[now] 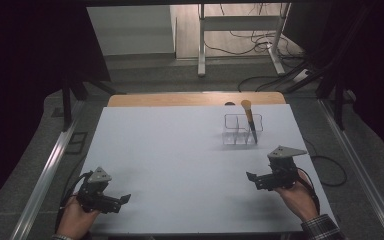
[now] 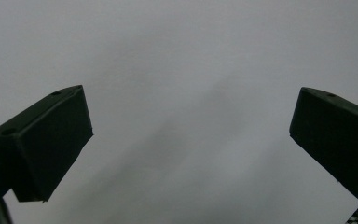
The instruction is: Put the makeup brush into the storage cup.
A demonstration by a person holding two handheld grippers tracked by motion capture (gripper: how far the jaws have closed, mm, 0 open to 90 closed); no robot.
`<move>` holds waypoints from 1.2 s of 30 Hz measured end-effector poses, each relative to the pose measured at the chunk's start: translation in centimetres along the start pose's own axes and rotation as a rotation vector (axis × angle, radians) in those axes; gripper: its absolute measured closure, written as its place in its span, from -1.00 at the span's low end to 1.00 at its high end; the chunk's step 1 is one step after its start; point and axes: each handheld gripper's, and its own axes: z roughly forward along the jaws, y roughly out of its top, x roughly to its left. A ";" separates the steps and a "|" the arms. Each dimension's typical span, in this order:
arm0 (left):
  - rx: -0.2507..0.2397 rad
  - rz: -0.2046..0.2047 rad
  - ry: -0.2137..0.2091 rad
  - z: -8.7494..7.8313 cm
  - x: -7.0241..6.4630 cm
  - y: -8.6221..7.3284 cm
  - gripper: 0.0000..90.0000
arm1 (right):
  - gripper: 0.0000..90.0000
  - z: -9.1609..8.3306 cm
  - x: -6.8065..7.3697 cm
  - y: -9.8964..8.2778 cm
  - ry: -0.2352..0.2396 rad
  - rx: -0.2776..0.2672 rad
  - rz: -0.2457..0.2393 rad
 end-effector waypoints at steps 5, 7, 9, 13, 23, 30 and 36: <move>0.000 -0.001 0.000 0.0 0.0 0.0 -1.00 | -1.00 -0.3 0.1 -0.4 -0.001 0.004 0.007; 0.001 0.000 0.000 0.0 0.0 0.0 -1.00 | -1.00 -0.4 0.1 -0.5 -0.002 0.006 0.010; 0.001 0.000 0.000 0.0 0.0 0.0 -1.00 | -1.00 -0.4 0.1 -0.6 -0.002 0.007 0.006; -0.001 -0.003 -0.001 0.0 0.0 0.0 -1.00 | -1.00 -0.8 0.1 -1.0 -0.003 0.015 0.007; 0.004 0.001 -0.002 0.0 0.0 0.0 -1.00 | -1.00 -1.4 0.1 -1.6 -0.012 0.023 0.004; 0.004 0.000 -0.002 0.0 0.0 0.0 -1.00 | -1.00 -1.8 0.1 -2.0 -0.018 0.028 0.003; 0.003 0.000 -0.002 0.0 0.0 0.0 -1.00 | -1.00 -2.1 0.2 -2.3 -0.026 0.035 0.002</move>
